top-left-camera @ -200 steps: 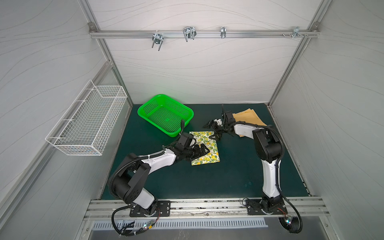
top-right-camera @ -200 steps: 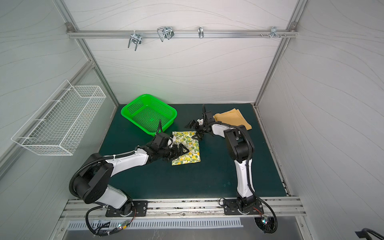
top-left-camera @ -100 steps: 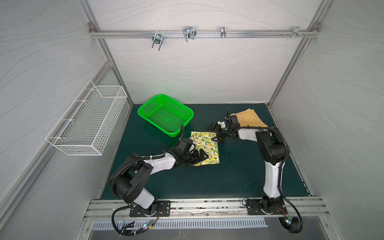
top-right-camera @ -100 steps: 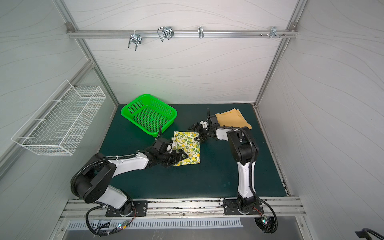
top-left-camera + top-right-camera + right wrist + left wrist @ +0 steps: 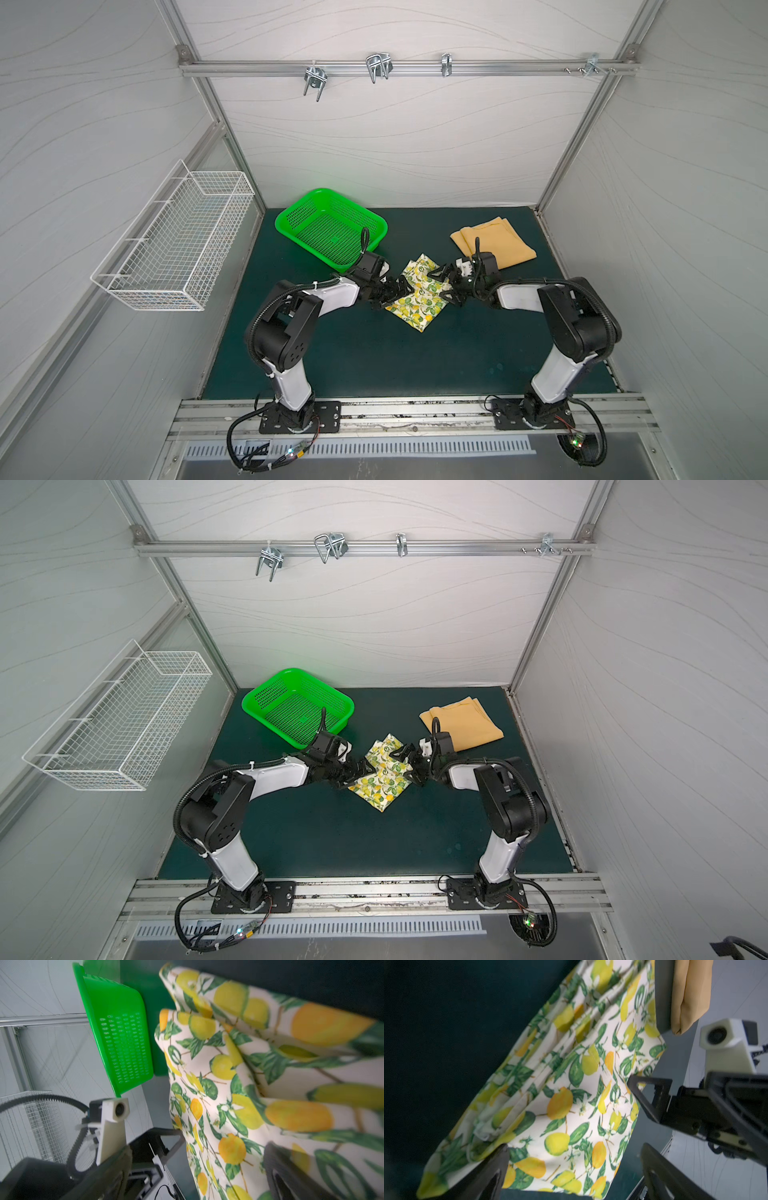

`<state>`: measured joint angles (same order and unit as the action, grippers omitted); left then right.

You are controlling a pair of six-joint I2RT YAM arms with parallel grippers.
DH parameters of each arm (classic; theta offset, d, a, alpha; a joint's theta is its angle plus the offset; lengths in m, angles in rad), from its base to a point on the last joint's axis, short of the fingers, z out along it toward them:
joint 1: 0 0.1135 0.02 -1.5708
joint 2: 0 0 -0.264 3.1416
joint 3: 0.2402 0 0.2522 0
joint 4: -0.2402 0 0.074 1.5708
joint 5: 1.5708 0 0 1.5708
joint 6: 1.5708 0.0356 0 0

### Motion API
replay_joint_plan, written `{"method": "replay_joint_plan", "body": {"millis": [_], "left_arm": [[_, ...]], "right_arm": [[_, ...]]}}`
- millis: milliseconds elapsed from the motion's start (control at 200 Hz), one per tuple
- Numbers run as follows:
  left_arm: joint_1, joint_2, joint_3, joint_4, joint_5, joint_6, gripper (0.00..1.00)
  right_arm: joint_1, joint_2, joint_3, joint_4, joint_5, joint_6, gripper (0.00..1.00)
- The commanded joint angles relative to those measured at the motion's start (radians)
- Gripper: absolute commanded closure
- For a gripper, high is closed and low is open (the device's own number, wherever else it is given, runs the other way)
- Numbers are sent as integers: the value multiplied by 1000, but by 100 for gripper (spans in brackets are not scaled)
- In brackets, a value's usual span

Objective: Fold and stack the skirts

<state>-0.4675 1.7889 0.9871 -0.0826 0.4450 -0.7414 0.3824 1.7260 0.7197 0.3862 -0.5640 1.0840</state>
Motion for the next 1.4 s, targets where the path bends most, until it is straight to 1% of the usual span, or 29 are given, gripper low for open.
{"method": "replay_joint_plan", "body": {"millis": [0,140,215,290,370,485,555,605,680,740,860,966,1056,1151,1211,1286,1396], "left_arm": [[16,83,68,-94,-34,48,1],[22,142,188,-169,-41,82,1],[25,156,244,-205,-47,96,2],[29,154,292,-237,-42,106,2],[29,124,313,-249,-30,106,2],[29,51,317,-269,-7,101,2],[29,-5,297,-269,9,89,2],[29,-48,271,-252,24,69,2],[29,-117,222,-207,53,32,1],[25,-160,180,-171,75,2,1],[3,-227,95,-103,109,-48,1],[-41,-262,36,-60,105,-75,1],[-81,-270,-3,-13,99,-104,1],[-114,-258,-46,75,108,-151,1],[-131,-245,-58,86,97,-155,1],[-140,-226,-84,110,93,-165,1],[-140,-220,-163,187,86,-197,1]], "right_arm": [[37,-26,-81,32,62,71,1],[127,-75,-149,80,134,122,1],[182,-103,-169,86,181,140,1],[207,-133,-184,98,208,160,1],[203,-202,-183,65,232,156,1],[175,-342,-142,-36,266,102,1],[143,-403,-85,-100,254,55,1],[113,-411,-25,-158,222,15,1],[72,-371,80,-232,135,-44,1],[54,-314,161,-282,89,-88,1],[27,-190,280,-300,-10,-138,1],[23,-93,351,-320,-44,-179,1],[17,-15,388,-308,-79,-199,1],[9,52,404,-283,-113,-194,1],[4,86,403,-266,-125,-191,1],[1,120,396,-245,-136,-187,1],[-7,165,375,-203,-145,-174,1]]}}
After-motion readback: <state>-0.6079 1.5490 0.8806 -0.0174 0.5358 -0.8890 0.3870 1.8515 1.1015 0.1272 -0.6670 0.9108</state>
